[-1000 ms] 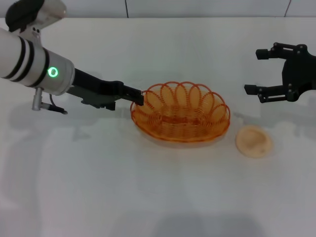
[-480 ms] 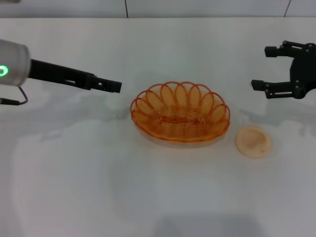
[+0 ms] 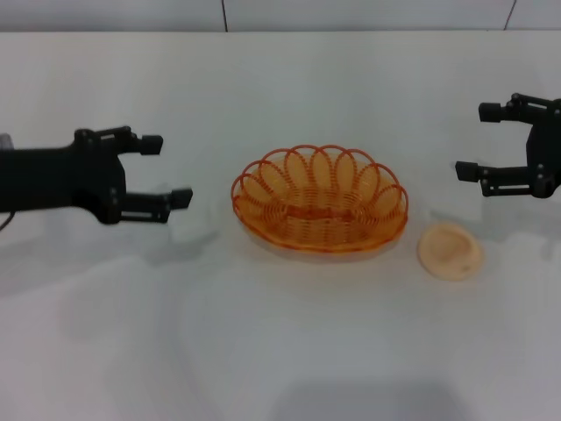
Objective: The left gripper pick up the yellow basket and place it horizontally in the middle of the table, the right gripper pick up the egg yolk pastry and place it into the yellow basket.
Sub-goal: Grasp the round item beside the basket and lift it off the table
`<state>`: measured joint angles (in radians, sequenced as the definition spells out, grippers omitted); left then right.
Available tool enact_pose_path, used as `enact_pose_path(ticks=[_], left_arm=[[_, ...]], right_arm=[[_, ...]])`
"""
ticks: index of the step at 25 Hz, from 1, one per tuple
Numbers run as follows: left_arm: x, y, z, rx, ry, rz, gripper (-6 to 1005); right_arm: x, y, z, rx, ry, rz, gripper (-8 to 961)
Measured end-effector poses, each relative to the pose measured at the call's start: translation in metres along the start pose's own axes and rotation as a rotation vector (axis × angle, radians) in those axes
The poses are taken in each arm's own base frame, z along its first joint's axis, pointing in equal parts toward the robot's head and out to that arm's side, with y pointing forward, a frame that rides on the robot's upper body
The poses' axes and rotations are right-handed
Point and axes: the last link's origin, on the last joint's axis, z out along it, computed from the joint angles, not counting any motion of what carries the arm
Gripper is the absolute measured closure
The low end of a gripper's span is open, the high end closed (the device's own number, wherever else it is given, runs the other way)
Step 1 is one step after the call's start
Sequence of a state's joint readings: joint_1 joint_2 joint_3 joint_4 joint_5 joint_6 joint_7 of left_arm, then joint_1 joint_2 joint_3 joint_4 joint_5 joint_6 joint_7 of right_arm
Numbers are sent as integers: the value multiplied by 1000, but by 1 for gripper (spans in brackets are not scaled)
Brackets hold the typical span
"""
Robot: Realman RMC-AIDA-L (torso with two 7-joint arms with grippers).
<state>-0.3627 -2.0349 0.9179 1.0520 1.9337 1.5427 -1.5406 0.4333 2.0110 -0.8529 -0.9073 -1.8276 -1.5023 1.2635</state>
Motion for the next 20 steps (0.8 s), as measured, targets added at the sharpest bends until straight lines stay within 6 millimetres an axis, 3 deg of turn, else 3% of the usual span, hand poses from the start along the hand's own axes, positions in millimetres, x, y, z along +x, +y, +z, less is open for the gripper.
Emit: enact_pose_path(ticks=[8, 14, 20], left_arm=[[-37, 13, -17, -103, 43, 93, 107], [-40, 16, -23, -124, 29, 98, 108], [-38, 15, -23, -136, 23, 96, 108]], right_arm=[[0, 5, -2, -30, -8, 15, 79], [0, 5, -9, -37, 34, 61, 80], [-14, -4, -22, -31, 241, 177, 80]])
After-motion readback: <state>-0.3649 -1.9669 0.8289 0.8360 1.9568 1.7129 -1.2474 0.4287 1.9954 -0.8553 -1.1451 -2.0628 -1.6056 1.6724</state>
